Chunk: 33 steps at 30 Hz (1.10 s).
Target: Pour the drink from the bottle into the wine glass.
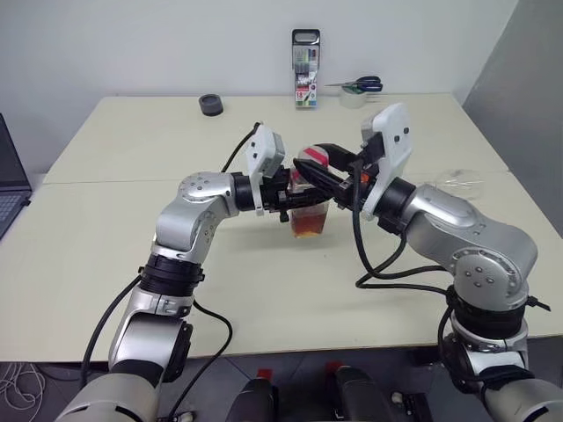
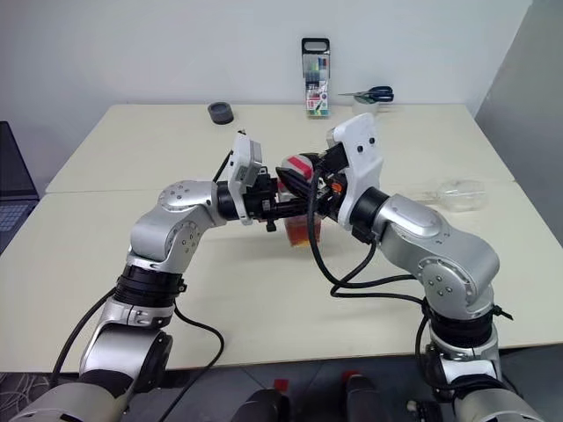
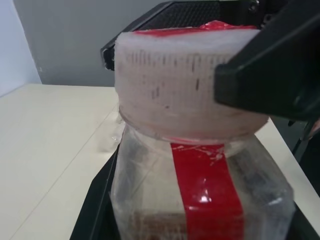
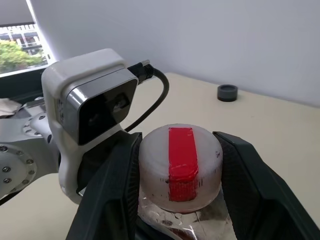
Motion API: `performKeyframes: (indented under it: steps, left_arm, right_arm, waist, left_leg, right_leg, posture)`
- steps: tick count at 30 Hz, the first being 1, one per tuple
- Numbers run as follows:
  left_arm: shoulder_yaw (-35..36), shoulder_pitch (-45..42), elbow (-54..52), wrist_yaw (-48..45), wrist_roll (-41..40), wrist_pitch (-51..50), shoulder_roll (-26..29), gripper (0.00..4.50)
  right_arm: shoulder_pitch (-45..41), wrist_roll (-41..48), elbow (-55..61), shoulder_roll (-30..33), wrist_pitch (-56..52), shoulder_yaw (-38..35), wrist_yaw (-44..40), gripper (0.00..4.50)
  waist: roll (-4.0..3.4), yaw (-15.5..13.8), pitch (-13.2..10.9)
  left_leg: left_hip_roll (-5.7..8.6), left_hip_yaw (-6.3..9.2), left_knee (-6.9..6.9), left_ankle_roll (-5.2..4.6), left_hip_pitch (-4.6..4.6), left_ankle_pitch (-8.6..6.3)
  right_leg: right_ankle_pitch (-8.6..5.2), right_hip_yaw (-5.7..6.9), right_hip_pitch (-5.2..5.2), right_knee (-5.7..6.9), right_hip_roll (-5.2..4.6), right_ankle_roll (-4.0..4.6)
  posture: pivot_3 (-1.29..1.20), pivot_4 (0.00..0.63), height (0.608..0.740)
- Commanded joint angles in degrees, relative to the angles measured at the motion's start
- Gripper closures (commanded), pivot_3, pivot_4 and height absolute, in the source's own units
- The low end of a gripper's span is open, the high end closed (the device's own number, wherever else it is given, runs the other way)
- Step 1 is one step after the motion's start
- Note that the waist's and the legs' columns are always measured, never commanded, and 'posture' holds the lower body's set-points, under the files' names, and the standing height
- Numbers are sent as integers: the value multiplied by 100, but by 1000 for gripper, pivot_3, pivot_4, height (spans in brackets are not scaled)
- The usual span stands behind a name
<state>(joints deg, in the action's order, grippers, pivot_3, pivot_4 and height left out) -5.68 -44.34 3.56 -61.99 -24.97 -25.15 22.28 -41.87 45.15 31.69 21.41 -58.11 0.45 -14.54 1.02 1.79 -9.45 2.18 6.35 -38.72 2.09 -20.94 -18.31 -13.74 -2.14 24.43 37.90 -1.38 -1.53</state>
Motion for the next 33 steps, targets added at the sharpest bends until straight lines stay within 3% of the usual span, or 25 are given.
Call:
performKeyframes:
  steps: [1, 6, 10, 14, 17, 18, 25, 33]
  left_arm:
    - [-74, 108, -769, -18, -246, -247, 30, 2733]
    - [-319, 155, -1686, -144, -645, -668, 8, 2733]
    - [-289, 16, -1551, -141, -635, -683, 2, 2733]
    - [-173, -54, -1401, -191, -641, -636, 99, 2733]
    - [-92, -29, -1269, -137, -611, -603, 167, 2733]
    - [-86, 2, -1234, -130, -593, -569, 188, 2733]
    - [-25, 4, -871, 55, -459, -368, 184, 2733]
    - [-92, -136, -483, 170, -266, -47, -49, 2733]
  right_arm:
    - [-454, 458, -196, 438, 351, -437, -1147, 2620]
    - [-1161, 987, -1202, 1174, 133, -144, -3264, 2620]
    - [-1345, 809, -1627, 1401, 187, 71, -3978, 2620]
    - [-1221, 779, -1756, 1660, 111, -193, -4116, 1230]
    - [-845, 1027, -1423, 1783, -132, -676, -3610, 146]
    - [-730, 1120, -1273, 1782, -203, -807, -3403, 29]
    - [3, 1867, 233, 1478, -628, -1372, -1360, 29]
    - [-190, 927, 530, 692, -252, -573, 243, 29]
  waist:
    - [0, -1, 0]
    - [-12, 2, -10]
    - [-12, -5, -10]
    - [-13, -11, -12]
    - [-12, -20, -12]
    - [-12, -25, -12]
    - [-13, -26, -12]
    - [-13, -23, -12]
  left_leg:
    - [0, 0, 0, -1, 0, -1]
    - [-2, -5, 0, -28, 4, -15]
    - [-5, -7, -1, -32, 7, -18]
    - [-4, -6, -2, -30, 5, -17]
    - [-5, -3, -3, -20, 2, -11]
    - [-4, -4, -2, -19, 1, -11]
    - [-7, -2, 0, -15, 0, -9]
    - [-4, -4, -3, -10, 1, -6]
  right_leg:
    - [0, 0, -1, -1, 0, 0]
    - [0, 6, -4, -1, 5, 0]
    - [0, 9, -8, -2, 5, 0]
    - [0, 8, -7, -1, 4, 0]
    - [0, 5, -7, -6, -1, 0]
    - [0, 2, -7, -8, -3, 0]
    - [0, -6, -4, -6, -5, 0]
    - [0, -5, -4, -2, -4, -1]
  posture:
    - [0, 150, 740]
    - [0, 150, 740]
    - [0, 150, 740]
    - [0, 150, 740]
    - [0, 150, 740]
    - [0, 150, 740]
    - [0, 150, 740]
    - [0, 150, 740]
